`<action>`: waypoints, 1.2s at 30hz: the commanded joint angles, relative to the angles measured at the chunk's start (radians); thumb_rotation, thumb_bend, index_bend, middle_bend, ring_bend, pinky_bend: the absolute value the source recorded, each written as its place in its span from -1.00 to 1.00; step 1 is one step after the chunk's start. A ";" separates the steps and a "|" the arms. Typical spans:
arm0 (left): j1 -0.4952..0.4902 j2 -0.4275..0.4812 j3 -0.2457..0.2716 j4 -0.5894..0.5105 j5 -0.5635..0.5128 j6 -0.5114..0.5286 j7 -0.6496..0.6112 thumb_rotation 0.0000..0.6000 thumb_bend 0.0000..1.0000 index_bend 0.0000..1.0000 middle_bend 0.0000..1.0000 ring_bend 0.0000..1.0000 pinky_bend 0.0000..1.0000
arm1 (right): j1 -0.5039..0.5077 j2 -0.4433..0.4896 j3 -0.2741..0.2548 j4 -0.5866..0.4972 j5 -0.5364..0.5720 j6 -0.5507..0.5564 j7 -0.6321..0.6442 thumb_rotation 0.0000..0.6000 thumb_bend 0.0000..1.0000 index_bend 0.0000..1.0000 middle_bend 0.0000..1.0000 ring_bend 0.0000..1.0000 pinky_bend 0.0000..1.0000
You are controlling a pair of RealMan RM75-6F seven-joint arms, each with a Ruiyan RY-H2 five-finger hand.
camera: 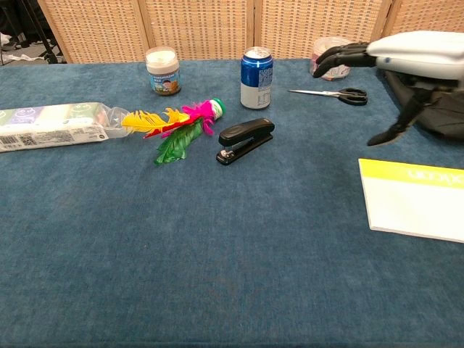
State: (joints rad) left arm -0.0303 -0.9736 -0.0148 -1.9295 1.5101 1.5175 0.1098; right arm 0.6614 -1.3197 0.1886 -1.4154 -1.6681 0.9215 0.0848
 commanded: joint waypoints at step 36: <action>-0.056 0.017 -0.052 0.016 -0.168 -0.104 -0.040 1.00 -1.00 -1.00 -1.00 -1.00 -1.00 | 0.378 -0.516 -0.005 0.667 0.159 -0.189 0.120 1.00 0.39 0.14 -0.01 -0.45 -0.63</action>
State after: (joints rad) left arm -0.0864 -0.9565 -0.0679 -1.9133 1.3401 1.4131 0.0711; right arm 1.0423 -1.8391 0.1848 -0.7441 -1.5115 0.7273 0.2047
